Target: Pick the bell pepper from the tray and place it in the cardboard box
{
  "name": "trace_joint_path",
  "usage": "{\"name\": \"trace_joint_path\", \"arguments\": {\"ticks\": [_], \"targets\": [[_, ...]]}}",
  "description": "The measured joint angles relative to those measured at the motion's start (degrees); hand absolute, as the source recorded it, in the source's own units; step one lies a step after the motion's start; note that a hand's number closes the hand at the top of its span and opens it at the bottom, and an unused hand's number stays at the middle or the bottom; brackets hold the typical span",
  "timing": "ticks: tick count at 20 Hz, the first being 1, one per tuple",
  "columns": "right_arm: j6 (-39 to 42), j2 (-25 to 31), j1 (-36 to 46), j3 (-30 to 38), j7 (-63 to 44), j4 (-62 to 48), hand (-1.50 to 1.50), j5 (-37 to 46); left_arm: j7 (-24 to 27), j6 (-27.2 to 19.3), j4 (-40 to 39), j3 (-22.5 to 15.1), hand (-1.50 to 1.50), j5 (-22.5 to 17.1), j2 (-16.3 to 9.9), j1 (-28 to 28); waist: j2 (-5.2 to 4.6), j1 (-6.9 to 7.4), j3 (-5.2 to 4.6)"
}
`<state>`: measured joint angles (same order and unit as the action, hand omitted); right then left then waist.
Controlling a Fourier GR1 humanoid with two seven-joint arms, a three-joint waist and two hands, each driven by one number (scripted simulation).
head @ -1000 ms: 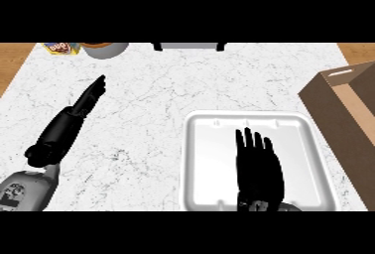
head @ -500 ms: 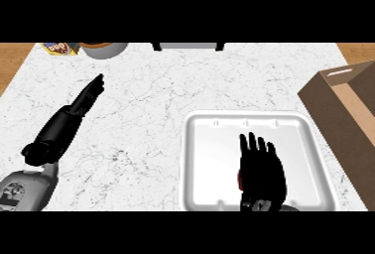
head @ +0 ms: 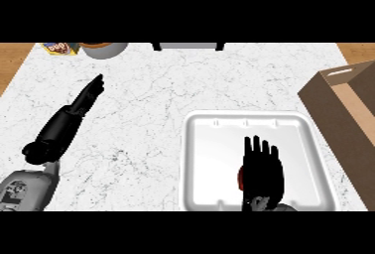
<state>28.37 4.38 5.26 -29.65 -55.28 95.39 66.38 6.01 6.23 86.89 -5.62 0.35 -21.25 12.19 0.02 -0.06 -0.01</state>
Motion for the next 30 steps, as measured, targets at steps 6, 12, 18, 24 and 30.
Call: {"name": "trace_joint_path", "arguments": {"ticks": [6,12,18,24,30], "targets": [[-1.11,-0.10,-1.20,1.33,3.87,-1.71,1.50,1.12,-1.04,1.21,1.82,0.96,0.00,2.39,1.84,-1.07,0.05,0.05,-0.01],[-6.47,1.46,0.86,0.48,9.50,-5.36,1.50,3.93,-2.35,3.14,3.67,2.92,0.00,2.12,1.97,-1.68,0.33,0.21,-0.24],[-9.68,1.97,2.44,-1.36,12.15,-6.53,1.50,7.79,-1.83,4.05,3.88,3.40,0.00,3.19,3.07,-2.60,0.29,0.16,-0.21],[-16.20,1.28,14.94,9.44,21.55,-16.12,1.50,1.59,-1.77,4.17,2.54,3.36,0.00,3.83,3.89,-0.48,-0.39,1.20,0.02],[-23.80,3.13,27.67,17.41,30.64,-27.01,1.50,-1.07,-3.45,3.80,2.97,3.14,0.00,4.58,4.67,0.78,-0.38,1.30,0.05]]}}
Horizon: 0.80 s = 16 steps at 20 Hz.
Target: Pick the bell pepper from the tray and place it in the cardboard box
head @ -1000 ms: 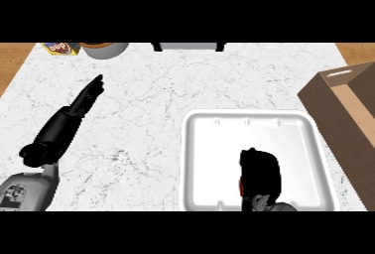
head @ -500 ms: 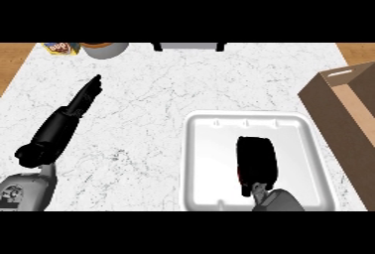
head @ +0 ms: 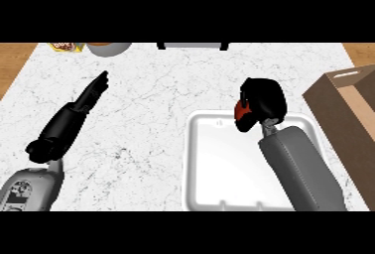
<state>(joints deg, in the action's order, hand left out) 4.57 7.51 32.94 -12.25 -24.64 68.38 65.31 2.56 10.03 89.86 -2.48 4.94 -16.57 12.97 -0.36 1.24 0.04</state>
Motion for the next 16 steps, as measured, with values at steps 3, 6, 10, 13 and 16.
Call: {"name": "trace_joint_path", "arguments": {"ticks": [3,6,10,13,16], "targets": [[-0.62,0.81,2.70,0.08,0.65,0.88,1.50,1.61,-0.08,0.20,-0.32,0.52,0.00,-0.04,0.25,-0.32,0.19,-0.50,-0.02],[0.34,1.37,6.16,1.89,-1.13,3.54,1.50,2.02,0.23,0.01,-1.61,0.80,0.00,0.45,0.62,0.52,0.31,-0.93,-0.04],[-1.41,2.46,7.00,6.10,-6.49,8.92,1.50,2.80,1.22,0.09,-1.67,1.19,0.00,0.57,0.59,-0.63,0.53,-1.48,-0.05],[-3.27,3.64,7.94,10.71,-10.61,11.07,1.50,2.90,1.88,0.36,-1.18,1.41,0.00,0.75,0.20,-1.72,0.54,-1.49,-0.04],[-4.97,5.96,8.17,15.08,-12.91,11.54,1.50,3.03,1.86,0.44,-1.45,1.49,0.00,0.90,0.41,-1.38,0.47,-1.48,-0.05]]}}
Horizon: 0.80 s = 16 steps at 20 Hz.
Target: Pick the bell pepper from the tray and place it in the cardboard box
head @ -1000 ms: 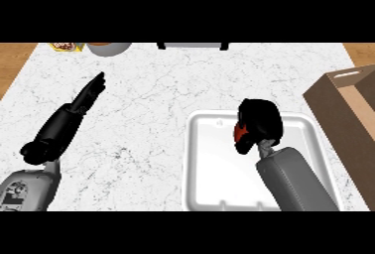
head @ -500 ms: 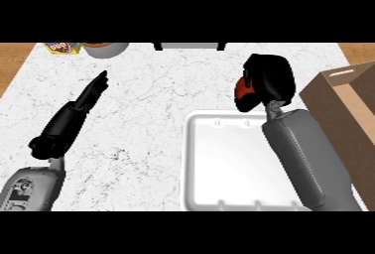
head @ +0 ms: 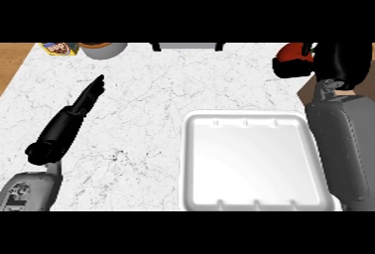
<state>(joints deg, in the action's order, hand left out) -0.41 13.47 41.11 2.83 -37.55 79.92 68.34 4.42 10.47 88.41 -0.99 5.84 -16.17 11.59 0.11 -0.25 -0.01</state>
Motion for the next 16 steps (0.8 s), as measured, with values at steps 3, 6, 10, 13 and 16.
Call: {"name": "trace_joint_path", "arguments": {"ticks": [3,6,10,13,16], "targets": [[-1.88,2.25,0.03,4.03,-1.03,-0.28,1.50,-0.48,-0.81,0.50,0.61,0.21,0.00,-0.08,-0.16,0.43,-0.04,0.14,0.01],[-1.38,5.91,-1.09,8.48,-0.08,0.27,1.50,-2.97,-0.47,0.23,0.90,-0.26,0.00,0.49,0.65,-0.42,-0.04,0.06,0.01],[-0.35,11.09,-1.87,12.44,2.28,-2.87,1.50,-4.56,0.48,1.36,0.62,1.03,0.00,0.05,-0.16,-0.71,-0.11,0.23,0.00],[3.13,14.76,-2.45,14.43,4.69,-6.58,1.50,-6.44,-0.22,1.31,0.49,0.74,0.00,0.41,0.37,0.17,-0.17,0.26,0.01],[7.92,17.34,-3.34,16.73,6.66,-11.25,1.50,-9.41,-0.52,1.52,0.28,0.88,0.00,0.38,0.44,0.62,-0.20,0.26,0.02]]}}
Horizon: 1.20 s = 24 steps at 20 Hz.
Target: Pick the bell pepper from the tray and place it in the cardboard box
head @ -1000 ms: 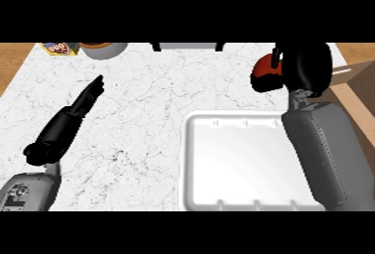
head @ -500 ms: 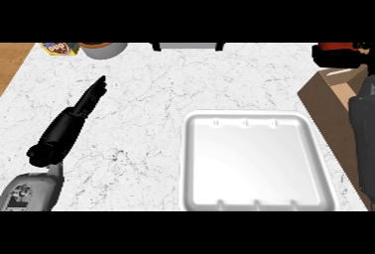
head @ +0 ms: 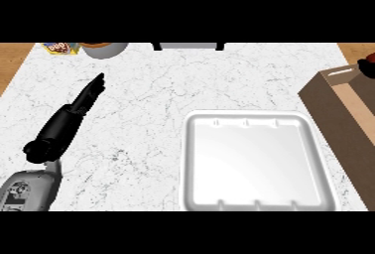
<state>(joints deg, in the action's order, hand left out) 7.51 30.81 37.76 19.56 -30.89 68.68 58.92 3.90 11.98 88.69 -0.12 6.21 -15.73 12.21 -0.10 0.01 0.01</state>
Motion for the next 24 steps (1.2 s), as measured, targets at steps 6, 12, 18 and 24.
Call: {"name": "trace_joint_path", "arguments": {"ticks": [6,12,18,24], "targets": [[9.08,5.70,-3.09,4.07,5.91,-6.79,1.50,-5.88,-1.31,0.03,0.59,0.36,0.00,0.00,0.39,0.39,0.05,-0.05,0.01],[15.96,8.09,-6.64,4.80,9.80,-11.85,-1.50,-8.76,-0.38,0.37,-0.75,1.08,0.00,0.35,0.34,1.06,0.05,-0.07,-0.01],[17.58,9.15,-8.70,6.51,19.61,-13.11,-1.50,-13.68,0.45,0.14,-0.28,0.37,0.00,1.37,1.38,-0.44,0.08,0.01,0.03],[9.17,5.14,-4.80,18.08,25.32,-11.12,-1.50,-24.90,1.32,-0.11,-0.79,0.71,0.00,1.64,1.37,-1.20,0.40,-0.44,0.14]]}}
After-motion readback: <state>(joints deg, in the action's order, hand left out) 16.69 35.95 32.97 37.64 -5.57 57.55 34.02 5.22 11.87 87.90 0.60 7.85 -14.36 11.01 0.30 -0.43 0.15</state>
